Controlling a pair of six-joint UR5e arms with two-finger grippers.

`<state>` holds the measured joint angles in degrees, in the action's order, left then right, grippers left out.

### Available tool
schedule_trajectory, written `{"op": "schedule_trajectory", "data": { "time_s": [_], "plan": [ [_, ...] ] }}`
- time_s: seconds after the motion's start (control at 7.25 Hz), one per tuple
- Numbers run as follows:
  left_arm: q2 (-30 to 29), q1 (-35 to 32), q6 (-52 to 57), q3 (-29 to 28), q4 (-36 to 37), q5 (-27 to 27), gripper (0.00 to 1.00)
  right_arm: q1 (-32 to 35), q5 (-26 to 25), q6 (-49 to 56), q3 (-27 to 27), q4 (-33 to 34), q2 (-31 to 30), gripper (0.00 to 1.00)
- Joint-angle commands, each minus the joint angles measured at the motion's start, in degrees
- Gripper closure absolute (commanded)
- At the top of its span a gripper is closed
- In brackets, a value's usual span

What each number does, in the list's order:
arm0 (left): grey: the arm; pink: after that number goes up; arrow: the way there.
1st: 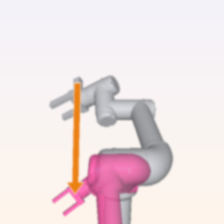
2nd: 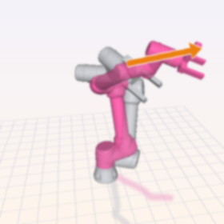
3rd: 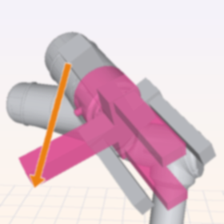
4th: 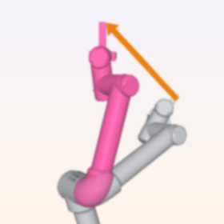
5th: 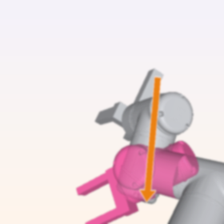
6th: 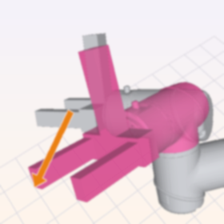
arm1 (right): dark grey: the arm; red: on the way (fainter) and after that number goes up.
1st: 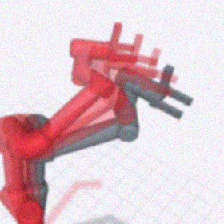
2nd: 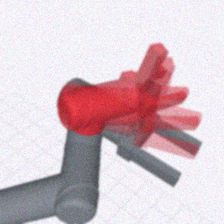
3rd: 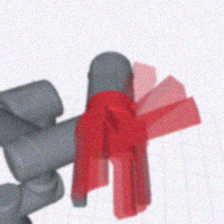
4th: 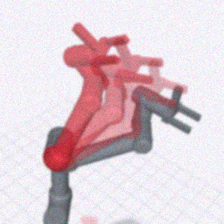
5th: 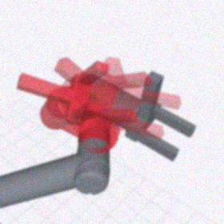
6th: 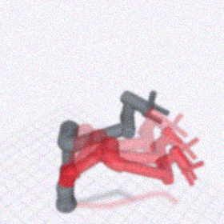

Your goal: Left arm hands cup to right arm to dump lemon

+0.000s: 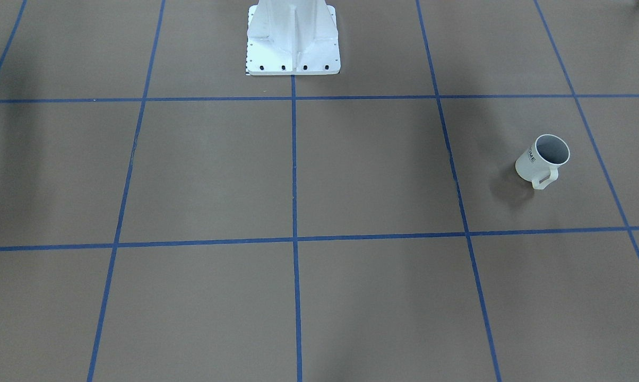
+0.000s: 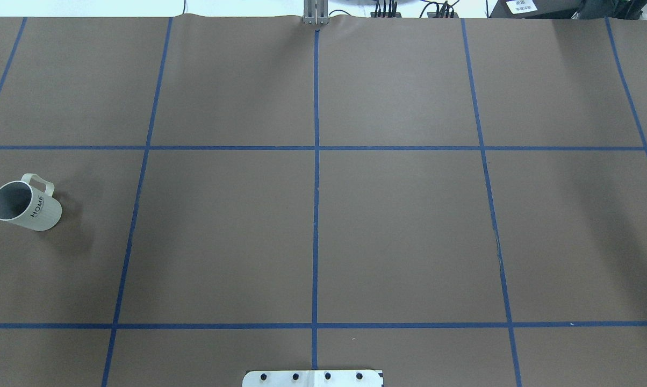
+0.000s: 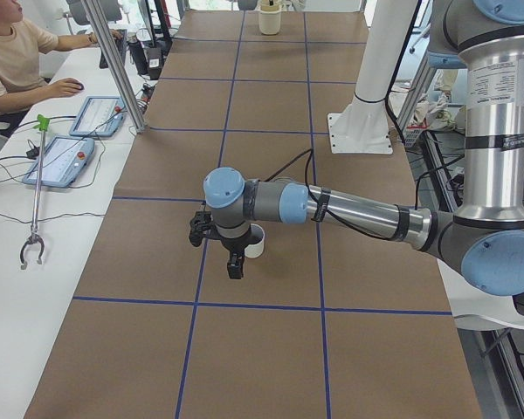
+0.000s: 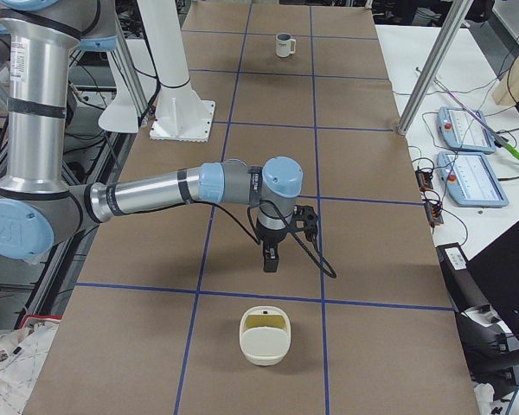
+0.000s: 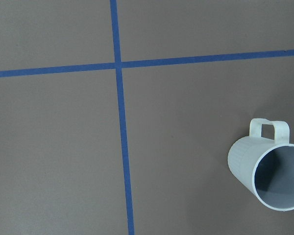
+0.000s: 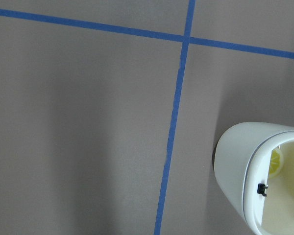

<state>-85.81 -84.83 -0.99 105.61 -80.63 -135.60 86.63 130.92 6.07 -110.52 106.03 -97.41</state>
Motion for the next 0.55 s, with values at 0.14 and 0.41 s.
{"op": "schedule_trajectory", "data": {
  "time_s": [0.14, 0.41],
  "plan": [
    [-0.41, -0.07, -0.15, 0.03, -0.14, -0.10, 0.00, 0.20, 0.12, -0.18, -0.49, 0.23, 1.26, 0.00],
    [-0.76, -0.07, 0.20, 0.90, -0.31, -0.36, 0.00, 0.20, -0.14, -0.18, 0.04, -0.12, 0.91, 0.00]
  ]
}}
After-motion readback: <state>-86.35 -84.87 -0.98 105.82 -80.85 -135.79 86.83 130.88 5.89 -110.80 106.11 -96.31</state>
